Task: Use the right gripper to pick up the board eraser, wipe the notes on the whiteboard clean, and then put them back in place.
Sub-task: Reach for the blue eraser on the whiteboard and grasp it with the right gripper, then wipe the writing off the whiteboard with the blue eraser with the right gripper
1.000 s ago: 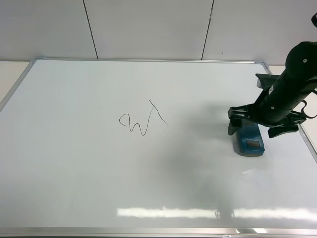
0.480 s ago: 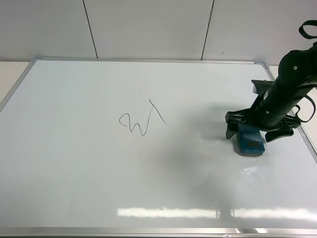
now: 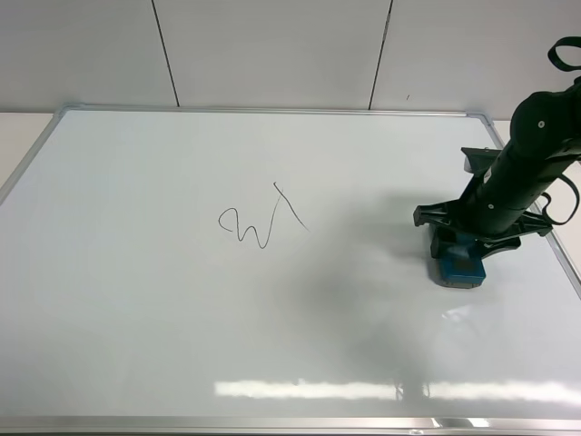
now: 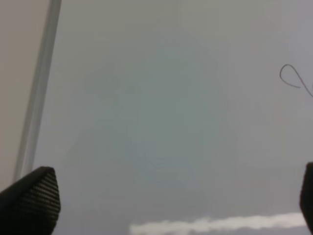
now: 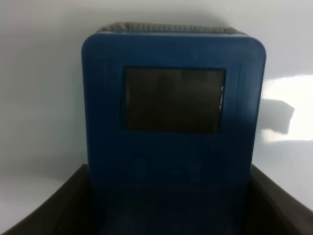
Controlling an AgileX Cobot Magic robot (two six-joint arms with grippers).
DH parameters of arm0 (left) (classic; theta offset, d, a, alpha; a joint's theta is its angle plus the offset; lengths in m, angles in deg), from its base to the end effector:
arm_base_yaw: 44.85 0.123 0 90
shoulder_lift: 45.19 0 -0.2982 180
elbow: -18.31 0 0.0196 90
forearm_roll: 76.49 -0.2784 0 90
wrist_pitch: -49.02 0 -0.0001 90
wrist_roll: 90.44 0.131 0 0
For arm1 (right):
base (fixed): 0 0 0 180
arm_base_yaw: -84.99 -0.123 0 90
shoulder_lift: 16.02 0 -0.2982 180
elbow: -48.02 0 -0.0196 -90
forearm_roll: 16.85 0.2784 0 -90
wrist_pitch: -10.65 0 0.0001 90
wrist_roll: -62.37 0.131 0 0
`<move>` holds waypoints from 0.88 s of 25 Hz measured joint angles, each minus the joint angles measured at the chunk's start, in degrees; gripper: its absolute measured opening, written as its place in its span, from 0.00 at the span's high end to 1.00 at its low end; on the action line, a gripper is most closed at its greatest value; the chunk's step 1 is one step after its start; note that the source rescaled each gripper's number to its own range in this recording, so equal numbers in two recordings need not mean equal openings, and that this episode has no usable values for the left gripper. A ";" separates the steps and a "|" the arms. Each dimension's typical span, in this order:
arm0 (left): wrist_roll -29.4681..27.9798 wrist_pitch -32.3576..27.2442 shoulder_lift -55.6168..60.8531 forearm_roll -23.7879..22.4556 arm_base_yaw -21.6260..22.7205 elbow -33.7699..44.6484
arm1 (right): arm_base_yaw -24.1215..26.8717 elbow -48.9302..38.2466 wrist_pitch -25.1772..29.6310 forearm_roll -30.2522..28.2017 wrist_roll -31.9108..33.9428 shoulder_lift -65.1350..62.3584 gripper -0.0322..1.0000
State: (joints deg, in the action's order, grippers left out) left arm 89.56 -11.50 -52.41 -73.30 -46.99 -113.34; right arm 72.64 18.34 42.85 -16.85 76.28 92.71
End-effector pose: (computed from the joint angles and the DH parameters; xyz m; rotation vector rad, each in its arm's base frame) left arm 0.0400 -0.0078 0.2765 0.0407 2.0257 -0.0900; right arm 0.3092 0.0677 0.0809 0.0406 2.9812 0.0556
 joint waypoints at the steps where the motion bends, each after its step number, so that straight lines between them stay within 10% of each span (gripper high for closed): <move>1: 0.00 0.00 0.00 0.00 0.00 0.00 | 0.00 0.00 0.50 0.00 0.00 0.00 0.96; 22: 0.00 0.00 0.00 0.00 0.00 0.00 | -15.48 28.21 23.56 -2.77 -8.59 2.49 0.96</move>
State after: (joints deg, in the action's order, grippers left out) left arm 89.56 -11.50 -52.41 -73.30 -46.99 -113.34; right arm 57.16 46.54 66.41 -19.62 67.69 95.20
